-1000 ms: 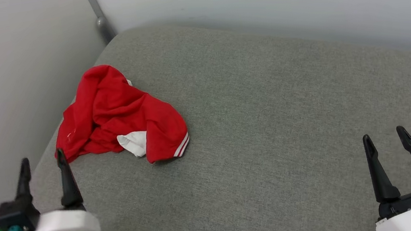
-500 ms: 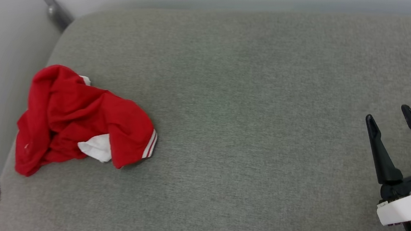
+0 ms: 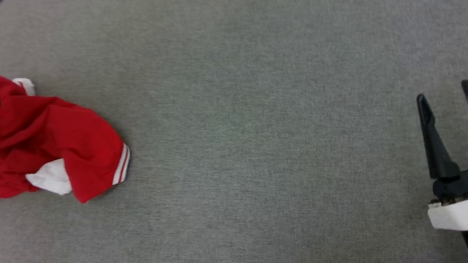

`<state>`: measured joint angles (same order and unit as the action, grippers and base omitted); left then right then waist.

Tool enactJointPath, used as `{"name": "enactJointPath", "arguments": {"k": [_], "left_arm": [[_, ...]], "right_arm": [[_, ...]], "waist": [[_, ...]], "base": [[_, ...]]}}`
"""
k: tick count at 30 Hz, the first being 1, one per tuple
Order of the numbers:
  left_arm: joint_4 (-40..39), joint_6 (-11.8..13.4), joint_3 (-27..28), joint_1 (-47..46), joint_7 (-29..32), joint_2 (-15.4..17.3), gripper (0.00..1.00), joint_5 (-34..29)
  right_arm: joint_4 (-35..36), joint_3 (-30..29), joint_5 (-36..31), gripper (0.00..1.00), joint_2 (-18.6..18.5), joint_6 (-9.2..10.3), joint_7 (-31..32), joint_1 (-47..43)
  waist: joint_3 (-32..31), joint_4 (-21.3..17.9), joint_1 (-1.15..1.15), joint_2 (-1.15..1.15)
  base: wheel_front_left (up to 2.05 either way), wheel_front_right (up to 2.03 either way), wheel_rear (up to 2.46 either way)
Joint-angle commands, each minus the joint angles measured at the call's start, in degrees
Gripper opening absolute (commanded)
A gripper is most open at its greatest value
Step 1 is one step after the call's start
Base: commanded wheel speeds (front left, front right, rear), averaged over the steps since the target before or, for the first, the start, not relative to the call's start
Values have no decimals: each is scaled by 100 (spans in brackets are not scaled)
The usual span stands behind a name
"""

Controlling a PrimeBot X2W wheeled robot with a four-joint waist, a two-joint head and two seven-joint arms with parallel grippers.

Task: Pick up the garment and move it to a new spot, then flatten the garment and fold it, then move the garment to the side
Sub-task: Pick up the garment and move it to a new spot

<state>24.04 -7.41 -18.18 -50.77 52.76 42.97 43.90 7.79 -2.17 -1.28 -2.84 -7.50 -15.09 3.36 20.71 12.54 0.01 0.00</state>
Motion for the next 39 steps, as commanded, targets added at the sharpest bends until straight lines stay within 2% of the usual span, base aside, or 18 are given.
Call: {"name": "enactJointPath", "arguments": {"k": [1,4,7,12,18,19,23,27,33,39], "left_arm": [[26,2,-14,131,96,99,100,69],[102,1,-140,345,364,170,100,330],[270,2,-186,521,385,160,100,492],[634,0,-262,600,319,-28,100,701],[961,13,-605,607,201,-268,100,759],[995,13,-650,605,183,-281,0,779],[981,9,-784,591,169,-207,0,964],[706,-4,-797,470,-61,21,0,1158],[-110,7,-984,235,-386,635,0,1305],[-1115,6,-1325,-167,-388,1043,0,1350]], "right_arm": [[66,6,-37,100,-7,2,-13,105],[208,20,-102,100,-7,2,-12,235],[344,38,-177,100,-7,2,-13,340],[530,104,-315,100,-7,2,-13,491],[683,114,-431,100,-7,2,-13,546],[699,108,-441,100,-7,2,-12,537],[670,85,-447,100,-7,2,-12,489],[530,68,-367,100,-7,2,-12,396],[258,16,-227,100,-7,2,-12,188],[58,-31,-23,100,-7,3,-12,-65]], "waist": [[240,-165,-1,0],[488,-256,-1,0],[713,-305,-1,0],[1046,-376,-1,0],[1260,-451,-1,0],[1268,-456,-1,0],[1214,-444,-1,0],[988,-403,-1,0],[403,-365,-1,0],[-171,-438,-1,0]], "base": [[0,0,0],[0,0,0],[0,0,0],[0,0,0],[0,0,0],[0,0,0],[0,0,0],[0,0,0],[0,0,0],[0,0,0]]}}
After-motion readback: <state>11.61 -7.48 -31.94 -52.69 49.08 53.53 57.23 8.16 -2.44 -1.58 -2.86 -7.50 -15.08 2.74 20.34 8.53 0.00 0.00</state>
